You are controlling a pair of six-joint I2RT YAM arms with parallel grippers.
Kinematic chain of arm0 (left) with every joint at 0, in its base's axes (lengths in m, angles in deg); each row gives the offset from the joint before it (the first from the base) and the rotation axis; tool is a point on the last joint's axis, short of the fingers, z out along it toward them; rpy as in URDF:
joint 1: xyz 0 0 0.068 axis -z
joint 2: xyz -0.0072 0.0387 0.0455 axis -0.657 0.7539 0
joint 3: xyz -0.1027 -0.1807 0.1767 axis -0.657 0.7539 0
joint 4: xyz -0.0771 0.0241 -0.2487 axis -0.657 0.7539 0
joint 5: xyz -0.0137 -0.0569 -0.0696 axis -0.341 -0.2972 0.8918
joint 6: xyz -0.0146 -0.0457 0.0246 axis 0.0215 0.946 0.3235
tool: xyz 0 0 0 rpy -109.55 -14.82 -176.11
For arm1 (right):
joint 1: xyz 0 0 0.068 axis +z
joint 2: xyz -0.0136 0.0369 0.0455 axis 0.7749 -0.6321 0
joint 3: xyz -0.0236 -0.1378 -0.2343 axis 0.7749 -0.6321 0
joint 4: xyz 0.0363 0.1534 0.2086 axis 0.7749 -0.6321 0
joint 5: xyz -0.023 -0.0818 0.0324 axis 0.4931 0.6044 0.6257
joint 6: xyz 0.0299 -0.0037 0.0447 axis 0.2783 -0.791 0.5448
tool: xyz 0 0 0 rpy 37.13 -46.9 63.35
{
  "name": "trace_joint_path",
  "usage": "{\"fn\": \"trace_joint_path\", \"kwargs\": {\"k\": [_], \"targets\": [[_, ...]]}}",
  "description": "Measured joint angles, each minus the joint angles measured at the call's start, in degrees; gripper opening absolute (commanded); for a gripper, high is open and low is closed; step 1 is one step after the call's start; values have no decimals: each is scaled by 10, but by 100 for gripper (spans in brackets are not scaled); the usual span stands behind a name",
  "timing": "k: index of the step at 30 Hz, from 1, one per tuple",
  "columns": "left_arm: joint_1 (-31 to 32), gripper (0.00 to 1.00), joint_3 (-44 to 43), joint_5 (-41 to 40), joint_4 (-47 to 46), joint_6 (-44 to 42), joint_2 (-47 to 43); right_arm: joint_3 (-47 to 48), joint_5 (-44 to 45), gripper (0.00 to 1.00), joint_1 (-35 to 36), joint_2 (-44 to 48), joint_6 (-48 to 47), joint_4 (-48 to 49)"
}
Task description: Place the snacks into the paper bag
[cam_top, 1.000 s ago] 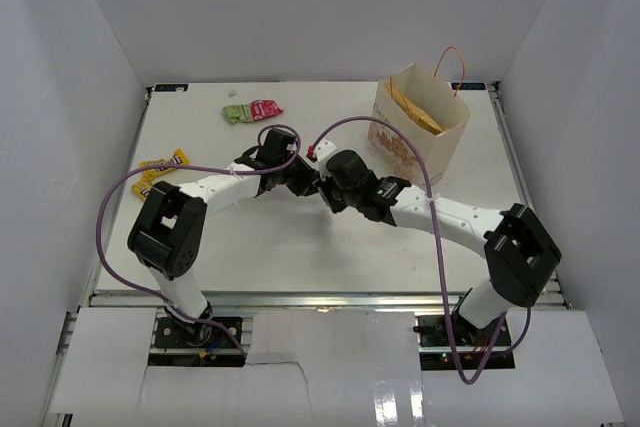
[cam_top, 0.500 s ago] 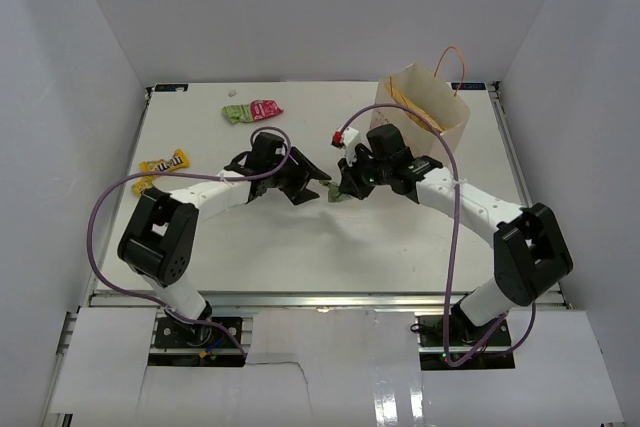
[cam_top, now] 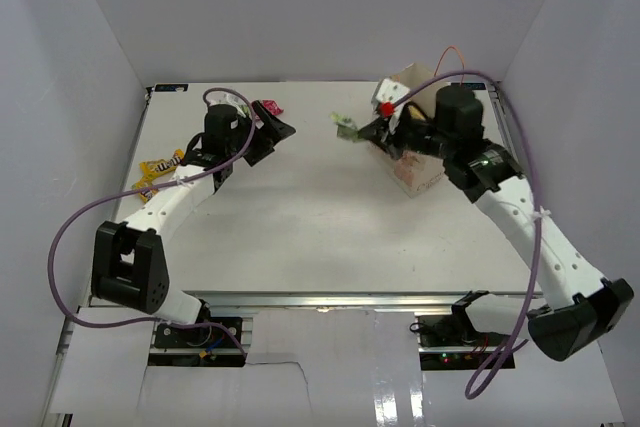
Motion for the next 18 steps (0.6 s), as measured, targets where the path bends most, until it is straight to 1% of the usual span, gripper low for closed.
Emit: {"fn": "trace_joint_path", "kwargs": {"k": [3,7,11,14,18], "targets": [[-6,98,-15,-45,0,-69,-33,97,-4,8,-49,23,-14,3],[-16,98,-17,-76,-6,-145,-62,205,-1,8,-155,25,-12,24],[-33,98,-17,-78,-7,-192,-56,238,5,8,-223,-1,-3,34],[-46,98,-30,-78,2,-214,-36,241,12,8,-243,-47,-2,34],[-66,98,-75,-77,25,-223,12,236,42,8,-256,-143,-3,17]]}}
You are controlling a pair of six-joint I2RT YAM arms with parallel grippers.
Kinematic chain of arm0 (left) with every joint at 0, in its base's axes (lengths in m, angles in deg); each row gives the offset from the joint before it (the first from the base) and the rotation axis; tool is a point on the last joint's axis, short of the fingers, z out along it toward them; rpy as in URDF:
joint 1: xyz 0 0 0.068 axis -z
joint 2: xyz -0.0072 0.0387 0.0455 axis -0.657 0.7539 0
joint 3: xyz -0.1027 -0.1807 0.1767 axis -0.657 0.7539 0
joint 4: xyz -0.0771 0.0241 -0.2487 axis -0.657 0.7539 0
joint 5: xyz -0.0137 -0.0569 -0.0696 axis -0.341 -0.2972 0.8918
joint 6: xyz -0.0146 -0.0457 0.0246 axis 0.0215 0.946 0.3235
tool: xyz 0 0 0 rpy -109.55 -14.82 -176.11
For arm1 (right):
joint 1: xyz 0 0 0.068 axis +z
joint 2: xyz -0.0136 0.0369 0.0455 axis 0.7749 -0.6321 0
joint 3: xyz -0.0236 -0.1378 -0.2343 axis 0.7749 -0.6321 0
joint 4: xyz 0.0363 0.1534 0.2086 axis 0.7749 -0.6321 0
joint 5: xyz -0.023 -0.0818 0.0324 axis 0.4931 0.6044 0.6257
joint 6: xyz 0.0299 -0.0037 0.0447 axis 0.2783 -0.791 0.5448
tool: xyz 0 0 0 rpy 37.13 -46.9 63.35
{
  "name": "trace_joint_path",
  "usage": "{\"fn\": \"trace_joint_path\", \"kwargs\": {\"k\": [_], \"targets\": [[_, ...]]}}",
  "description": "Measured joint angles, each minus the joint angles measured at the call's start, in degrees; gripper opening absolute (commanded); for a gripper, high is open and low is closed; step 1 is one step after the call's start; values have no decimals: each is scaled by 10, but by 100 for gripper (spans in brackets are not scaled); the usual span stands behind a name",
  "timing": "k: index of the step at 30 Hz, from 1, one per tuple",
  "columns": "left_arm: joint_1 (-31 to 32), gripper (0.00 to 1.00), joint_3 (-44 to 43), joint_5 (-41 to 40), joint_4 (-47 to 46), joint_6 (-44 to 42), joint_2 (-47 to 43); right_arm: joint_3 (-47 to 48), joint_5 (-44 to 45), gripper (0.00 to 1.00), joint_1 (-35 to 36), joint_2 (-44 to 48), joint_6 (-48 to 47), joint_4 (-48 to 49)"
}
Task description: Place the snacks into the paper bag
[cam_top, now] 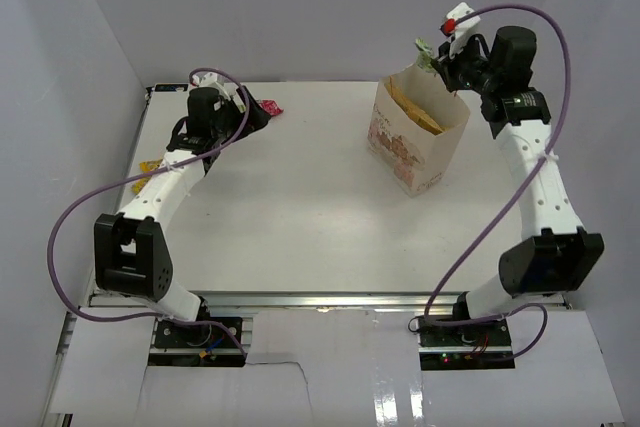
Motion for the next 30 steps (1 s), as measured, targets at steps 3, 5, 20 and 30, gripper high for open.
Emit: {"fn": "trace_joint_path", "kwargs": {"k": [3,5,20,30], "targets": [[-14,98,-34,-1,21,6,34,-14,21,8,-8,-51,0,-23],[-20,98,-46,-2,31,18,51,-28,28,8,-13,-73,-1,-37],[-31,97,-183,-81,136,200,222,-43,9,88,-25,-29,16,-69],[-36,98,-321,-139,161,310,390,-214,-146,90,-41,175,-10,-94]]}}
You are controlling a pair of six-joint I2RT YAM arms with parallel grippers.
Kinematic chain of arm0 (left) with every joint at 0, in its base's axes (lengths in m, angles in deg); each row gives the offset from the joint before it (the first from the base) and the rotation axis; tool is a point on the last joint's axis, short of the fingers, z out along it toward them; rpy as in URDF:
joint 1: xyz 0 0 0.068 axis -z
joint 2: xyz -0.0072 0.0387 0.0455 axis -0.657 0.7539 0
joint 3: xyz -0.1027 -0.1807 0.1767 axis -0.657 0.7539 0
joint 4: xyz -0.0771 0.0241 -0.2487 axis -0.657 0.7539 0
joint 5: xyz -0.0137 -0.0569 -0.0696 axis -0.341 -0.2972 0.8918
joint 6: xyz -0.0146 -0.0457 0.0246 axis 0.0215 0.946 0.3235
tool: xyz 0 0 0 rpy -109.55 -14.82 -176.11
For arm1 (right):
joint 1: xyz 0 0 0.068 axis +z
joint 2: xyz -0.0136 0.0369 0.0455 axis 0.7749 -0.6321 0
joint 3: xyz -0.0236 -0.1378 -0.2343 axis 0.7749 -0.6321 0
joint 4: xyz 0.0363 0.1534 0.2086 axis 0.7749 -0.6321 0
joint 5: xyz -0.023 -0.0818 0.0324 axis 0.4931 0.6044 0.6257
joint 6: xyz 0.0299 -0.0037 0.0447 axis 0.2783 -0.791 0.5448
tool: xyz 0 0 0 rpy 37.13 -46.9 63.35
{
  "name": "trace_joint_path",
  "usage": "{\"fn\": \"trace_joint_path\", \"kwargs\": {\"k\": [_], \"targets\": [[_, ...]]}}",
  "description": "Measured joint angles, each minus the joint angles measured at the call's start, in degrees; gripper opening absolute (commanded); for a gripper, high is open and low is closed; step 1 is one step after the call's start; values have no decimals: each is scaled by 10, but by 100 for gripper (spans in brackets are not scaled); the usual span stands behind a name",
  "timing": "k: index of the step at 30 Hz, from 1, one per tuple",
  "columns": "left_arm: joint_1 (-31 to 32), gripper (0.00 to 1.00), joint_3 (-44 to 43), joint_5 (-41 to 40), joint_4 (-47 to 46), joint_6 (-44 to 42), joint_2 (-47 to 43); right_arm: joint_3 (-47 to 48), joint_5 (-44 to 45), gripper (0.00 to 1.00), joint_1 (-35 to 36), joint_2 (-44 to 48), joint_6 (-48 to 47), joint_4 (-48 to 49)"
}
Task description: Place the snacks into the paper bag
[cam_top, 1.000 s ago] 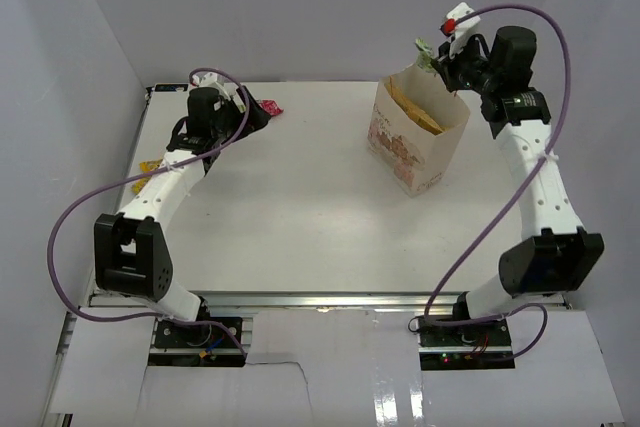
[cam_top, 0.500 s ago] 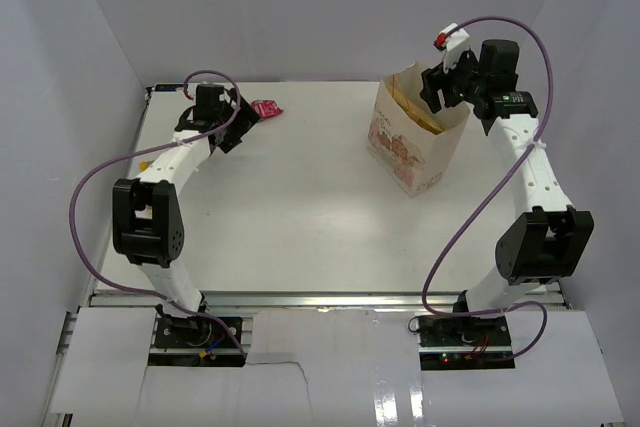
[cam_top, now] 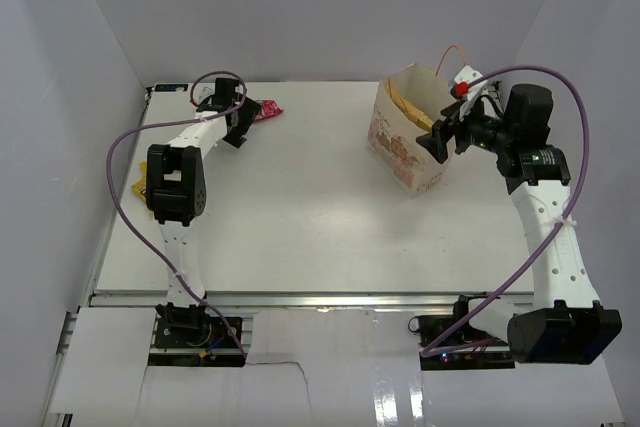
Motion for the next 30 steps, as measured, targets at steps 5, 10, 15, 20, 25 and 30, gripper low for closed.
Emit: {"fn": "trace_joint_path", "kwargs": {"k": [5,10,15,20,25,30], "targets": [[-2,98,-16,-47,-9,-6,30,-64,-14,90,0,24,-11,-20],[-4,98,-51,-97,-25,-71,35,-92,-15,90,-1,42,-13,-26],[-5,98,-96,-134,-32,-151,55,-93,-14,90,-3,46,-5,-27],[-7,98,-168,-153,-36,-234,122,-92,-9,90,-19,52,0,-30],[-10,90,-217,-149,-33,-287,185,-92,-8,90,-21,68,7,-38],[-16,78,-231,-146,-31,-313,196,-90,-6,90,-24,81,9,-40]]}}
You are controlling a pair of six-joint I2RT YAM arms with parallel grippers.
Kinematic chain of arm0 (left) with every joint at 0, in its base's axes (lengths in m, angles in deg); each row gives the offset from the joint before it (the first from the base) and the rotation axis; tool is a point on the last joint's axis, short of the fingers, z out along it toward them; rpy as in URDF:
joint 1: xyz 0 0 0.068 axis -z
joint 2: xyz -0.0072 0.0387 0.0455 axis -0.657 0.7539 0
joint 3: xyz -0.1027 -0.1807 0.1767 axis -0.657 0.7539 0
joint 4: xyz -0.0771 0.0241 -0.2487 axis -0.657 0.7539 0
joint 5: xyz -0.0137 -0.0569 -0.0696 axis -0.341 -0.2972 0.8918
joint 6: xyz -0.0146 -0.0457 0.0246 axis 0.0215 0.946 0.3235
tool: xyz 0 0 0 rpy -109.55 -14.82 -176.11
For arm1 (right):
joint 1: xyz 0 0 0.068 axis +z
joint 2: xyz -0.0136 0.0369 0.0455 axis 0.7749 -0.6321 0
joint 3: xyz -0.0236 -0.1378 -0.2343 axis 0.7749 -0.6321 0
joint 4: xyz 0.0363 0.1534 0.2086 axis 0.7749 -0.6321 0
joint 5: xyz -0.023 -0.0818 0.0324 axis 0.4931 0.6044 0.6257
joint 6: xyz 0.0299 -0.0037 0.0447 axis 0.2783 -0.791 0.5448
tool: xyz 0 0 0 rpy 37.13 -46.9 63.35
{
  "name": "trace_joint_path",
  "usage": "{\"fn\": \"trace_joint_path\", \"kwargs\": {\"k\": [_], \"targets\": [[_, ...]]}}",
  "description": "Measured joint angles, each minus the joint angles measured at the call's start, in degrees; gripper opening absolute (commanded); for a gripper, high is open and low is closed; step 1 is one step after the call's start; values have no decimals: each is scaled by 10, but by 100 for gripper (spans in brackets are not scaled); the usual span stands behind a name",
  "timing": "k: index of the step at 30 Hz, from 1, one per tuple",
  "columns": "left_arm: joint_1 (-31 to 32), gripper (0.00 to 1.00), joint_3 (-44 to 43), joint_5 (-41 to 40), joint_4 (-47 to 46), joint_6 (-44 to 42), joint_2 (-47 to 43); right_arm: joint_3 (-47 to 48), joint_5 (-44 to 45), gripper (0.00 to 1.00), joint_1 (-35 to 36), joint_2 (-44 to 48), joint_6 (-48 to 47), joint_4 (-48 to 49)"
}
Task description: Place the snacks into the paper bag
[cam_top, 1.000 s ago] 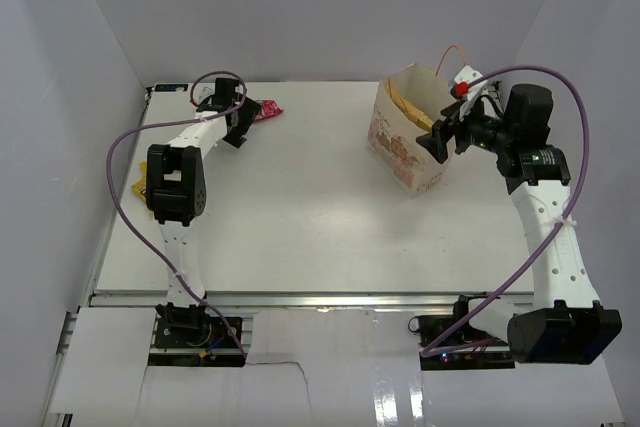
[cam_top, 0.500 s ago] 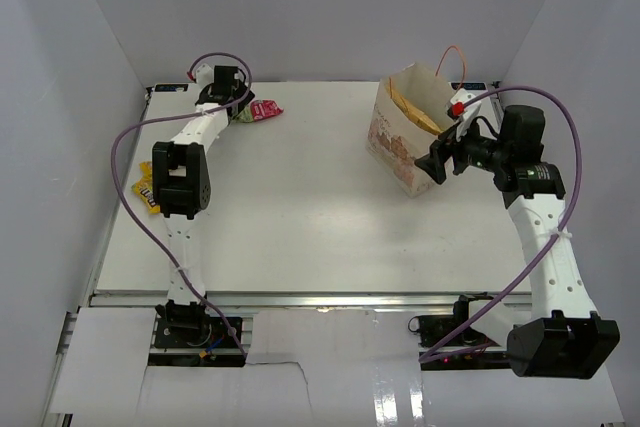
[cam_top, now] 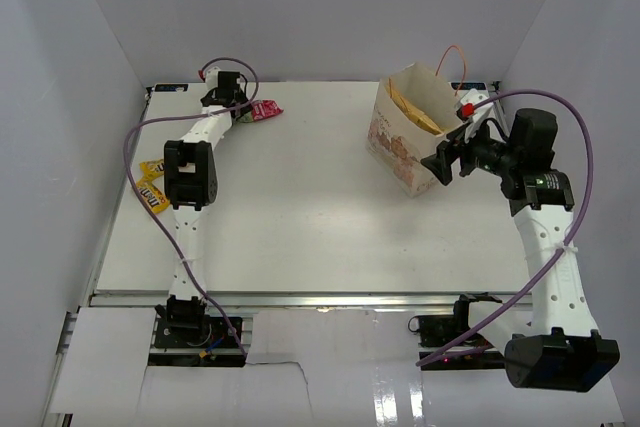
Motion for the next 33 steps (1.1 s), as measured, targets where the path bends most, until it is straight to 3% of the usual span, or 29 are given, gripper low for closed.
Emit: {"fn": "trace_joint_path", "kwargs": {"k": [5,9,12,16,20,24,27,28,33], "targets": [[-4,50,13,2,-7,-13,-1,1,-2,90,-4,2,0,-1],[-5,28,73,14,-46,-21,-35,12,-32,90,-5,2,-21,-18],[-8,24,148,36,-68,-26,-84,31,-97,91,-6,2,-87,-62],[-10,23,328,84,-113,-25,-198,49,-192,90,1,7,-198,-135],[-12,22,499,181,-157,-8,-337,49,-208,87,73,1,-226,-163],[-14,21,661,341,-241,31,-485,22,-164,82,201,-18,-151,-113],[-4,21,750,447,-300,58,-554,-12,-112,79,249,-44,-59,-56],[4,21,778,482,-322,66,-570,-23,-89,86,263,-56,-17,-30],[85,21,843,593,-374,84,-603,-74,33,92,324,-109,198,86]]}}
